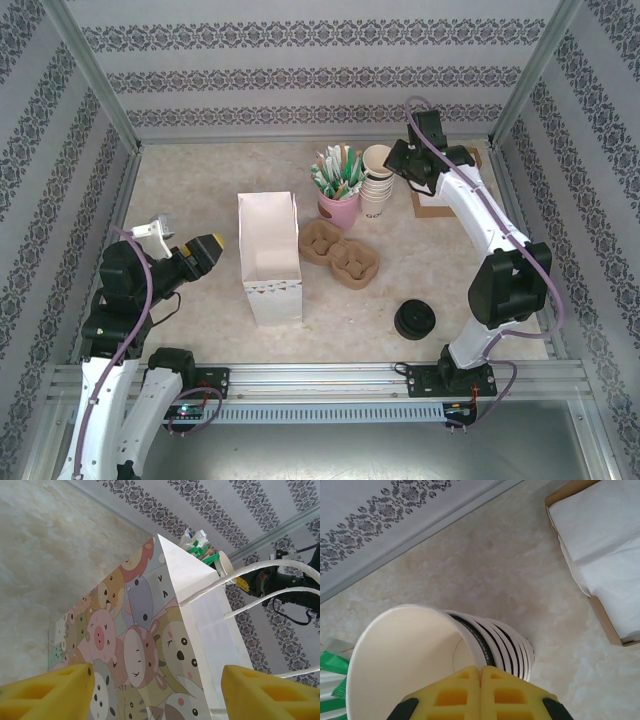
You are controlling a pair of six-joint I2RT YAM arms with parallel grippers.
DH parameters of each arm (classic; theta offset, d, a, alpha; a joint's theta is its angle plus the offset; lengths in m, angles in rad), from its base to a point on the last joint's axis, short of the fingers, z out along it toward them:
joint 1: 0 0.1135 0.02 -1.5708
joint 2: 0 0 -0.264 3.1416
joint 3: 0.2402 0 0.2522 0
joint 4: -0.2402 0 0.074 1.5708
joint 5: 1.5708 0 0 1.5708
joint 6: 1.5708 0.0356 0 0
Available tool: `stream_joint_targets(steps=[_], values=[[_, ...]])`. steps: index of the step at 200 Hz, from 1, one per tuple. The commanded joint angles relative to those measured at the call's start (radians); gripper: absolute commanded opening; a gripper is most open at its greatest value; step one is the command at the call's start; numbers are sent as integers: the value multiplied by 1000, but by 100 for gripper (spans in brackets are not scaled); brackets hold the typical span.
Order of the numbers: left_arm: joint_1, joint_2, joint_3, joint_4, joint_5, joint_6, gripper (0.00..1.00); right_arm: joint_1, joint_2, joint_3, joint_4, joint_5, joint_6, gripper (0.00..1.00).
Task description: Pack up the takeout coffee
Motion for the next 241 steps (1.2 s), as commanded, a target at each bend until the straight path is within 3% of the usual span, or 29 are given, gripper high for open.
stream_joint_targets(steps=[1,78,129,174,241], values=[[-15,-9,-4,44,-1,0,69,16,-5,45,-19,12,-4,0],[-14,-4,9,18,-36,32,69,16,-96,165,-115,24,-68,0],[-15,-15,9,27,-37,17,68,34,-298,161,-201,75,-123,0],[-15,-33,40,-34,-3,29,67,177,-559,-21,-315,158,-126,0],[-15,-61,136,-262,118,98,59,406,-853,-325,-526,244,47,0]])
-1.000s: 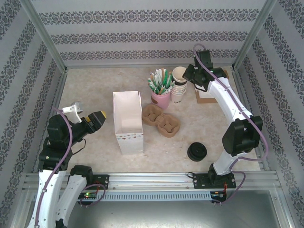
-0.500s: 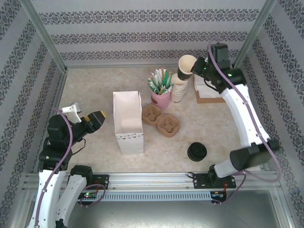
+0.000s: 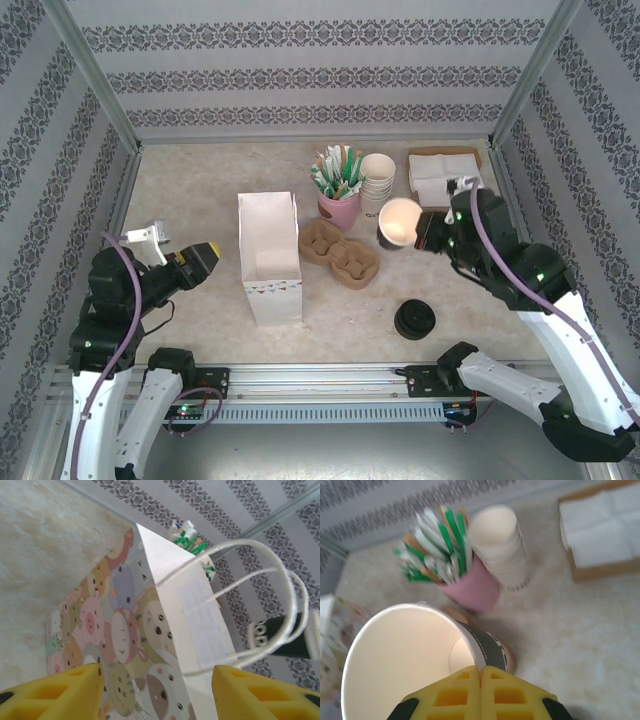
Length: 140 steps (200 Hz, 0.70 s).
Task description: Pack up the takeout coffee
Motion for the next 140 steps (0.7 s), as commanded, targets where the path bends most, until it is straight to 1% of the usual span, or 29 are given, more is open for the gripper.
stream_joint_targets(steps=[1,39,66,92,95,102,109,123,140], values=[[-14,-26,41,-124,78,50,59,46,-52,-76,-104,50,84,0],[-14,-55,59,-259,158,84,59,122,-88,-197,-114,40,140,0],[-14,-71,7,-297,208,113,63,164,-106,-309,-61,32,179,0],[-14,-81,-42,-297,294,131,74,170,-130,-405,-5,12,199,0],[-14,-84,-45,-298,301,134,77,170,-132,-415,0,11,202,0],[-14,-93,-54,-299,312,139,89,170,-137,-434,12,12,205,0],[-15,-105,-66,-296,317,143,95,170,-140,-457,25,14,206,0],[-15,-131,-100,-278,333,140,98,171,-143,-496,54,28,195,0],[-14,-149,-140,-250,363,130,98,170,-138,-525,80,49,185,0]])
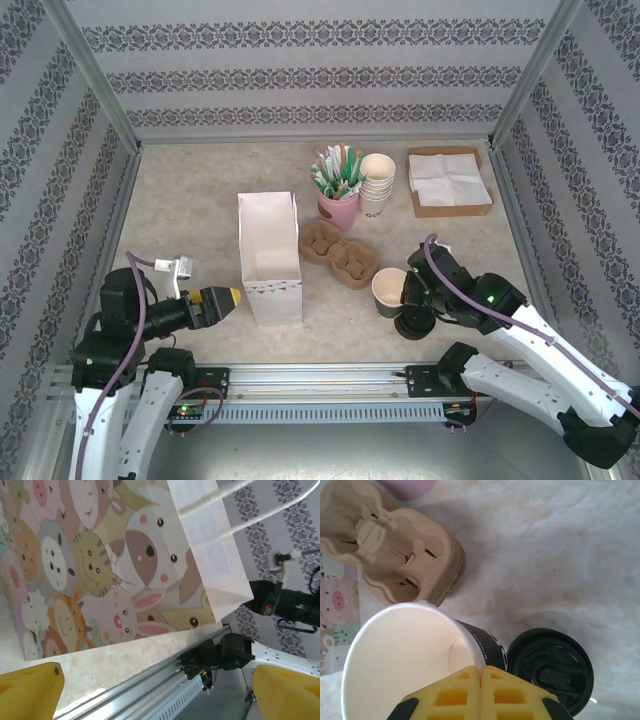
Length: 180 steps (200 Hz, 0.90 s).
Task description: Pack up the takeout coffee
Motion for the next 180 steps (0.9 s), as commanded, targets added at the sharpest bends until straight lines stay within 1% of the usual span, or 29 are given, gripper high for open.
stream_joint_targets(steps=[1,14,32,45,57,63,84,93,108,121,138,152,168,180], values=[[-9,-33,-45,17,77,19,98,10,-4,-38,69,34,7,0],[-10,-40,-65,18,73,27,98,10,-2,-55,96,31,5,0],[-10,-35,-89,21,32,31,98,9,2,-69,136,12,0,0],[-10,-26,-82,23,29,37,97,9,4,-79,158,0,-2,0],[-10,-26,-72,22,-60,18,95,10,4,-90,184,-14,-9,0],[-10,-26,-67,22,-84,17,94,10,4,-97,196,-17,-11,0],[-12,-19,-93,68,-76,-13,92,10,5,-114,222,-21,-13,0],[-15,-10,-89,66,-72,-8,93,10,9,-120,230,-21,-13,0],[-35,-16,-114,127,-65,-45,94,9,15,-127,241,-22,-18,0],[-65,-28,-135,172,-84,-73,97,10,23,-130,246,-21,-18,0],[-107,-25,-150,202,-96,-92,98,10,29,-140,262,-29,-18,0],[-152,-15,-166,227,-132,-110,99,9,35,-147,276,-33,-15,0],[-230,3,-195,273,-190,-135,100,10,44,-149,284,-34,-15,0],[-309,23,-216,316,-243,-152,100,10,52,-149,286,-42,-17,0]])
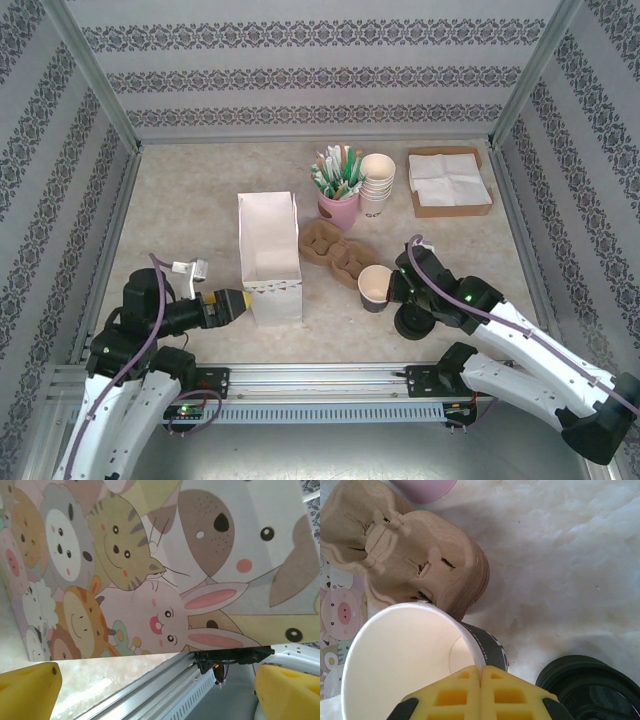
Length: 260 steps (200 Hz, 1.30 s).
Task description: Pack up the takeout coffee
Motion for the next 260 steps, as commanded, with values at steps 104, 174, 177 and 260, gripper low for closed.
stream_joint_targets(steps=[104,174,177,260], values=[[-242,157,-191,419,-464,-117,100,11,-25,-58,55,-68,27,0],[-239,275,-206,594,-641,-57,100,12,44,-61,92,-94,29,0],[-238,282,-204,598,-645,-53,100,12,46,-60,92,-94,29,0],[-236,181,-135,454,-559,-60,100,83,50,-80,74,-40,58,0]])
